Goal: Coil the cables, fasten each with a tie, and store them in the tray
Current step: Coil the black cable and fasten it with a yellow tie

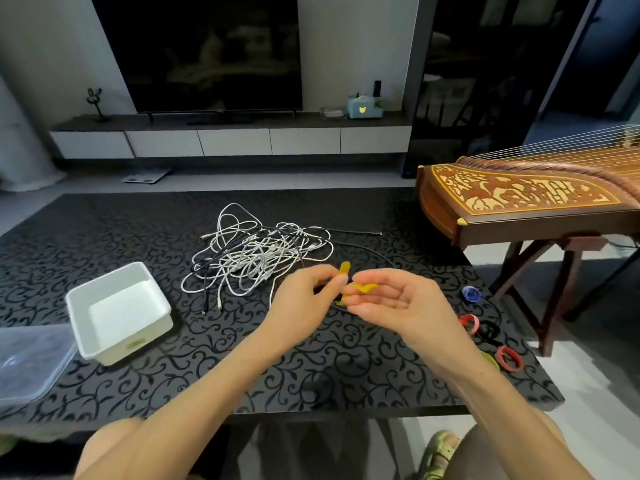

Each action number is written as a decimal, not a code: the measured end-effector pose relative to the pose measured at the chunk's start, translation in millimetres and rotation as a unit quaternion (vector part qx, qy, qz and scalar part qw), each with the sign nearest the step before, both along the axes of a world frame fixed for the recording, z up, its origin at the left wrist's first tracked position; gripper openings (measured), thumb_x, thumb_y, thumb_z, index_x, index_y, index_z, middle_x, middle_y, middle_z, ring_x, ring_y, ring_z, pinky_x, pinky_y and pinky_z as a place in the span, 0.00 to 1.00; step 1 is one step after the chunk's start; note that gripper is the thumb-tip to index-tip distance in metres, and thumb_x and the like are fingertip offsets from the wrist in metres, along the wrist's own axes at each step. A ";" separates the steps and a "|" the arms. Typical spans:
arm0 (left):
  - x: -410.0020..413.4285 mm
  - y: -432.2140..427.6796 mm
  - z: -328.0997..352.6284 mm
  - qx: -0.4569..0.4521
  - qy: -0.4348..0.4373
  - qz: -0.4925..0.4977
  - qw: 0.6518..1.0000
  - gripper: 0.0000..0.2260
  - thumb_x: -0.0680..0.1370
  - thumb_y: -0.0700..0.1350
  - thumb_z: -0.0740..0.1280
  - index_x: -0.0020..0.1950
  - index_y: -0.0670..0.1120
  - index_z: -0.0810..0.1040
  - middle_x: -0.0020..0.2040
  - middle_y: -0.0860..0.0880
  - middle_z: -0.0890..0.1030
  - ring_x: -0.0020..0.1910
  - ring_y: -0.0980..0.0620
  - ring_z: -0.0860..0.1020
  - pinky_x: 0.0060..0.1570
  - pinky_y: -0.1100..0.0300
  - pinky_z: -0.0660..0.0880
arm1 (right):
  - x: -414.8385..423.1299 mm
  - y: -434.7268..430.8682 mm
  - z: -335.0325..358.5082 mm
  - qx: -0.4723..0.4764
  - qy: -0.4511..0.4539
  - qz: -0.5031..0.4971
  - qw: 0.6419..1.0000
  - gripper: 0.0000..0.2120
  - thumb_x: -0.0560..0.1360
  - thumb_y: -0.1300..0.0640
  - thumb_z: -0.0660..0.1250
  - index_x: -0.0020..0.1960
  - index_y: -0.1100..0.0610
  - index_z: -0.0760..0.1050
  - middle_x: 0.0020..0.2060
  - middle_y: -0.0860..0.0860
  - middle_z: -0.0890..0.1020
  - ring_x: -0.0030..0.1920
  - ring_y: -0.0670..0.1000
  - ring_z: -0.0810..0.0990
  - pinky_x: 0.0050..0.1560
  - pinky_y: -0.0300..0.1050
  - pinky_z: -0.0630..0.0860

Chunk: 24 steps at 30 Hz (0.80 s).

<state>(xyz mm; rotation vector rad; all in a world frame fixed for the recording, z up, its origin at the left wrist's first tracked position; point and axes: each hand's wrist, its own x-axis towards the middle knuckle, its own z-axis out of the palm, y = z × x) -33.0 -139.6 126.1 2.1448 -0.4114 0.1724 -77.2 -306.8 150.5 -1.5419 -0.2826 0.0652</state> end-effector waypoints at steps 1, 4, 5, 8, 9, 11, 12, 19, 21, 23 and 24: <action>-1.9 0.7 -1.3 0.020 -0.003 -0.014 1.000 0.11 0.80 0.46 0.63 0.42 0.44 0.79 0.34 0.48 0.78 0.35 0.50 0.74 0.41 0.52 0.70 | 3.0 -1.2 3.6 0.001 -0.001 0.007 1.000 0.11 0.72 0.73 0.67 0.51 0.61 0.79 0.42 0.55 0.86 0.43 0.51 0.85 0.44 0.38 0.80; -7.6 2.8 -1.1 0.040 -0.012 -0.046 0.998 0.09 0.80 0.47 0.62 0.44 0.47 0.78 0.34 0.50 0.76 0.34 0.55 0.72 0.40 0.54 0.69 | 14.7 -5.9 8.7 -0.092 -0.065 -0.050 0.992 0.08 0.77 0.66 0.63 0.51 0.62 0.81 0.35 0.51 0.84 0.35 0.45 0.82 0.37 0.35 0.77; -8.3 3.1 -0.1 0.040 -0.008 -0.054 0.998 0.09 0.81 0.47 0.62 0.44 0.48 0.78 0.34 0.49 0.76 0.34 0.55 0.72 0.40 0.54 0.69 | 18.1 -7.5 8.4 -0.150 -0.109 -0.078 0.980 0.08 0.77 0.63 0.64 0.50 0.58 0.82 0.34 0.48 0.83 0.34 0.43 0.80 0.36 0.34 0.75; -8.7 4.2 2.9 0.050 0.000 -0.063 0.997 0.08 0.81 0.48 0.61 0.44 0.52 0.78 0.36 0.48 0.77 0.36 0.51 0.74 0.42 0.51 0.71 | 24.1 -11.3 6.8 -0.245 -0.190 -0.119 0.943 0.06 0.75 0.58 0.68 0.48 0.52 0.84 0.34 0.46 0.80 0.34 0.43 0.75 0.37 0.34 0.69; -8.4 4.3 3.6 0.055 0.000 -0.064 0.996 0.08 0.81 0.48 0.61 0.44 0.53 0.78 0.36 0.48 0.78 0.36 0.51 0.74 0.42 0.51 0.72 | 25.7 -12.6 6.1 -0.226 -0.178 -0.105 0.952 0.06 0.75 0.58 0.69 0.47 0.52 0.84 0.35 0.46 0.81 0.34 0.43 0.76 0.37 0.34 0.71; -8.5 4.4 4.9 0.062 -0.003 -0.067 0.996 0.09 0.81 0.47 0.61 0.42 0.57 0.77 0.35 0.50 0.78 0.36 0.52 0.74 0.41 0.51 0.71 | 29.1 -14.4 5.7 -0.159 -0.121 -0.062 0.978 0.07 0.75 0.61 0.69 0.47 0.52 0.84 0.36 0.46 0.83 0.31 0.44 0.77 0.35 0.35 0.74; -9.3 4.0 5.8 0.064 -0.007 -0.067 0.996 0.10 0.81 0.47 0.61 0.42 0.59 0.76 0.34 0.51 0.77 0.35 0.53 0.73 0.41 0.52 0.71 | 31.0 -15.1 5.5 -0.126 -0.090 -0.042 0.987 0.08 0.74 0.63 0.69 0.48 0.51 0.83 0.35 0.48 0.84 0.29 0.45 0.77 0.34 0.35 0.74; -9.0 3.5 3.7 0.085 -0.021 -0.075 0.993 0.09 0.81 0.47 0.61 0.48 0.48 0.79 0.37 0.46 0.79 0.38 0.49 0.75 0.42 0.50 0.72 | 37.5 -17.5 2.9 -0.072 -0.036 0.005 0.997 0.05 0.73 0.65 0.70 0.43 0.57 0.80 0.33 0.56 0.83 0.27 0.49 0.73 0.28 0.36 0.72; -9.5 3.1 3.4 0.104 -0.036 -0.077 0.991 0.09 0.81 0.47 0.61 0.47 0.47 0.79 0.35 0.47 0.78 0.35 0.50 0.73 0.40 0.53 0.70 | 38.1 -18.7 2.7 -0.077 -0.038 0.008 0.996 0.04 0.73 0.65 0.70 0.43 0.57 0.81 0.33 0.55 0.83 0.27 0.49 0.72 0.28 0.36 0.72; -9.3 1.9 3.3 0.117 -0.043 -0.074 0.989 0.09 0.81 0.47 0.61 0.47 0.46 0.79 0.34 0.47 0.78 0.35 0.49 0.72 0.40 0.54 0.69 | 39.0 -19.9 2.6 -0.084 -0.042 0.005 0.996 0.05 0.74 0.64 0.69 0.43 0.56 0.82 0.32 0.53 0.83 0.26 0.48 0.72 0.29 0.36 0.72; -9.0 1.1 3.5 0.119 -0.041 -0.071 0.989 0.09 0.81 0.47 0.61 0.47 0.46 0.79 0.35 0.47 0.78 0.35 0.49 0.73 0.40 0.53 0.70 | 39.0 -20.5 2.3 -0.086 -0.043 0.003 0.995 0.06 0.74 0.64 0.69 0.43 0.55 0.82 0.32 0.53 0.83 0.26 0.48 0.72 0.29 0.36 0.72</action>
